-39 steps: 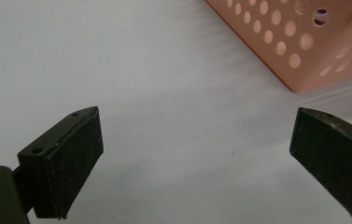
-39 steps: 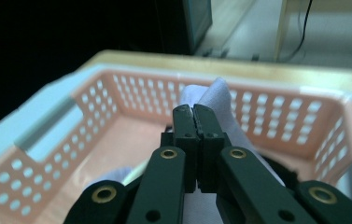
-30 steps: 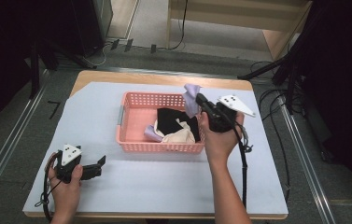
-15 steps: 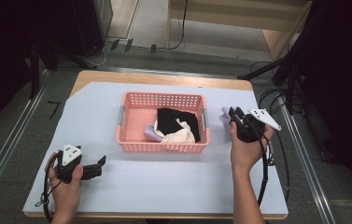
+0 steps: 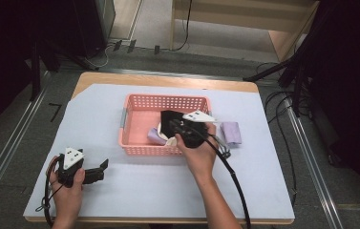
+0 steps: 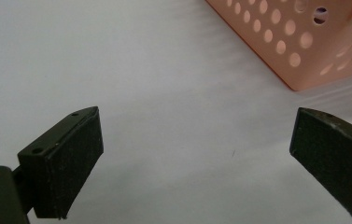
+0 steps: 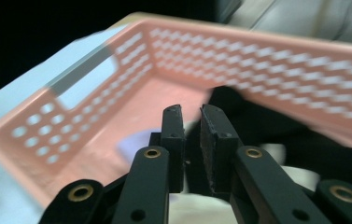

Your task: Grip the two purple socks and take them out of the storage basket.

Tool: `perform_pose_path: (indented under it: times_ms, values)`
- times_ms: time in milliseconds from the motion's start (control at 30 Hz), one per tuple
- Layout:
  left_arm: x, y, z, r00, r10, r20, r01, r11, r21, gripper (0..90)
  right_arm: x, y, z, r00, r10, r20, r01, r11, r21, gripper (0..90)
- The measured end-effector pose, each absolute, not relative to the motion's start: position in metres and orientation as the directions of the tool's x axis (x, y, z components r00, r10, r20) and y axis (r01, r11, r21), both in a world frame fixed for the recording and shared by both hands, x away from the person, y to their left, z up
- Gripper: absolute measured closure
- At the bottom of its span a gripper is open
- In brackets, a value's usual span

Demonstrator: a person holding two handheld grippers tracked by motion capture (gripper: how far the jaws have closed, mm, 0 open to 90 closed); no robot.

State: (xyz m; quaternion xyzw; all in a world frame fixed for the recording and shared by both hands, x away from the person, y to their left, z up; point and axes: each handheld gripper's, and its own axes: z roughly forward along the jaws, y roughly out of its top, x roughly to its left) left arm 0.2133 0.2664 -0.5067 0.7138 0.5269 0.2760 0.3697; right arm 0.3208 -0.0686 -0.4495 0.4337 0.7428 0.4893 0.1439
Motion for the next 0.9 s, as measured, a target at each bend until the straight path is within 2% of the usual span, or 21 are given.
perform_pose_path:
  times_ms: [200, 467, 567, 667, 767, 900]
  values:
    - [0.214, 0.267, -0.507, 0.292, 0.957, 0.000, 0.548, -0.167, 0.820, 3.5, 0.329, -0.027, -0.462, -0.641, 0.738, 0.211, 0.564, 0.266, 0.782, 82.5]
    - [0.214, 0.266, -0.507, 0.291, 0.957, 0.001, 0.549, -0.168, 0.819, 3.5, 0.340, -0.012, -0.461, -0.606, 0.737, 0.298, 0.679, 0.284, 0.677, 76.6]
    - [0.214, 0.266, -0.507, 0.291, 0.957, 0.001, 0.549, -0.168, 0.819, 3.5, 0.343, -0.010, -0.460, -0.595, 0.750, 0.288, 0.672, 0.269, 0.690, 70.0]
    - [0.214, 0.267, -0.507, 0.292, 0.957, 0.001, 0.553, -0.170, 0.816, 3.5, 0.347, -0.007, -0.461, -0.576, 0.763, 0.294, 0.690, 0.261, 0.675, 70.3]
    - [0.214, 0.267, -0.507, 0.291, 0.957, -0.003, 0.550, -0.164, 0.819, 3.5, 0.351, -0.001, -0.466, -0.576, 0.785, 0.228, 0.684, 0.310, 0.660, 70.7]
    - [0.214, 0.267, -0.507, 0.290, 0.957, -0.001, 0.555, -0.167, 0.815, 3.5, 0.354, 0.003, -0.467, -0.586, 0.771, 0.249, 0.697, 0.323, 0.641, 66.7]
